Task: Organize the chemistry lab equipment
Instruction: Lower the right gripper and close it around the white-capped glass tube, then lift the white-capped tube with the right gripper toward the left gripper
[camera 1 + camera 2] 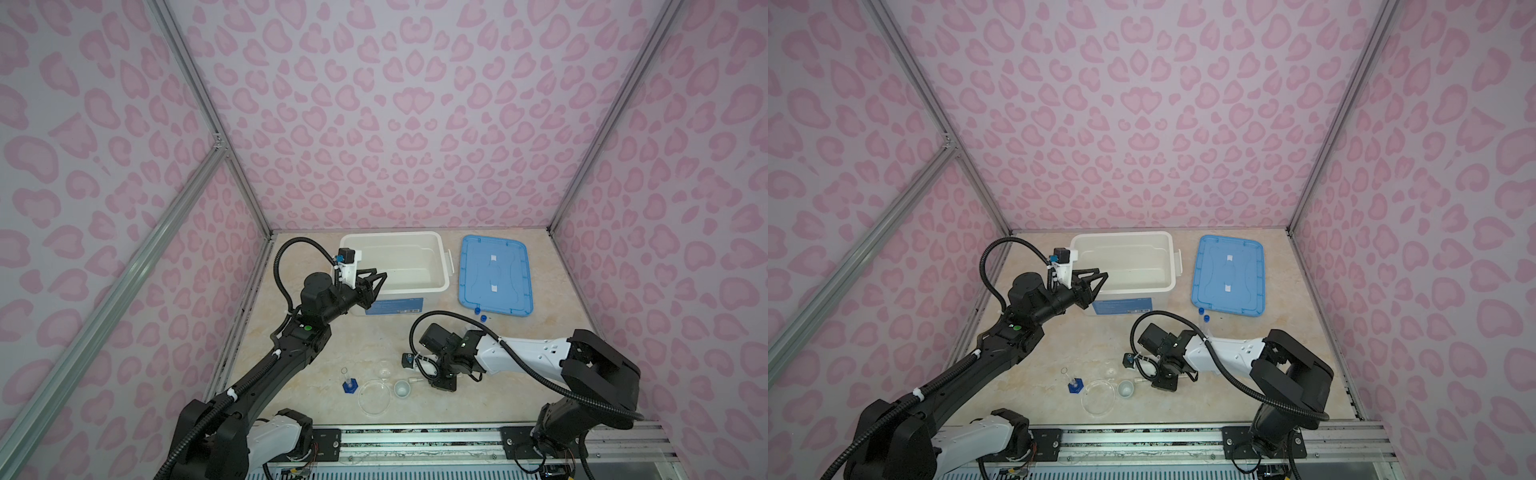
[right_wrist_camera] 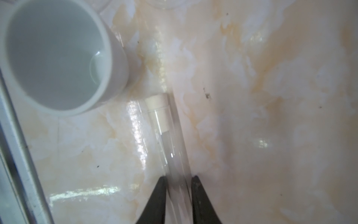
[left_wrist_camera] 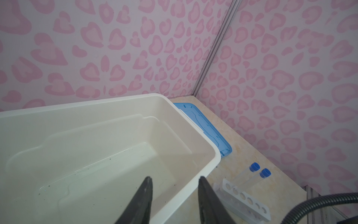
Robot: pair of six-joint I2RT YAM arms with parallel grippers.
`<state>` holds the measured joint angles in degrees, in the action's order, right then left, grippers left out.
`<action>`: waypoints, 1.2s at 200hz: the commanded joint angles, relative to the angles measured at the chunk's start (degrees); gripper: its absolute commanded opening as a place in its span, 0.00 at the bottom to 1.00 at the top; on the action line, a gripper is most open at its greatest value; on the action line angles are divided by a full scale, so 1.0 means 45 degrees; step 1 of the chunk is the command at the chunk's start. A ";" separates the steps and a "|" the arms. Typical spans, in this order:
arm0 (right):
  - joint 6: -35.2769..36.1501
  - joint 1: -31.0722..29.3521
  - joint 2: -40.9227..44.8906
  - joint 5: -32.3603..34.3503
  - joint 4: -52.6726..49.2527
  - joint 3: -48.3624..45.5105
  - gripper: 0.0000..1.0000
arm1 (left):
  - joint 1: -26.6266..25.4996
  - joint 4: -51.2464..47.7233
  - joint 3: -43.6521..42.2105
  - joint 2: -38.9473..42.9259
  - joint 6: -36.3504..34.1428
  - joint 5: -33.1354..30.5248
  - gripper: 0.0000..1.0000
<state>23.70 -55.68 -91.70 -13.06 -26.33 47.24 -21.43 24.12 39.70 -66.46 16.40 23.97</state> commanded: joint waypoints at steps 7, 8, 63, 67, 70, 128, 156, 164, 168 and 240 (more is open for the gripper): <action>0.0066 -0.0029 -0.0114 -0.0050 -0.0409 -0.0166 0.18 | 0.0009 0.0423 -0.0034 0.0102 -0.0078 -0.0094 0.41; 0.0065 -0.0029 -0.0112 -0.0049 -0.0405 -0.0167 0.18 | 0.0003 0.0422 -0.0034 0.0111 -0.0094 -0.0102 0.41; -0.0349 0.0058 0.0600 0.0380 0.0021 -0.0208 0.15 | -0.0001 0.0412 -0.0020 0.0120 -0.0052 -0.0045 0.40; -0.0391 0.0078 0.0666 0.0415 0.0089 -0.0206 0.15 | 0.0010 0.0417 0.0004 0.0120 -0.0049 -0.0042 0.40; -0.0417 0.0097 0.0712 0.0436 0.0147 -0.0220 0.15 | 0.0016 0.0421 0.0005 0.0120 -0.0032 -0.0017 0.40; -0.1224 0.0673 0.2341 0.0941 0.1763 -0.0633 0.15 | 0.0005 0.0275 0.0276 0.0043 0.0042 0.0559 0.40; -0.1836 0.1124 0.3258 0.1414 0.3308 -0.1053 0.15 | -0.0034 0.0190 0.0584 -0.0071 0.0159 0.1345 0.41; -0.2053 0.1146 0.3434 0.1810 0.3988 -0.1254 0.15 | -0.0040 0.0187 0.0673 -0.0128 0.0158 0.1664 0.41; -0.2154 0.1169 0.3505 0.2001 0.4285 -0.1326 0.14 | -0.0057 0.0158 0.0743 -0.0167 0.0173 0.1803 0.41; -0.3190 0.1486 0.4976 0.3292 0.8145 -0.2394 0.13 | -0.0956 -0.0578 0.1862 -0.1214 0.0001 0.3456 0.42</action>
<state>11.44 -49.82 -71.29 -0.84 1.89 37.47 -24.40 22.50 46.50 -70.74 16.88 37.01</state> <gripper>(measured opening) 0.133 0.417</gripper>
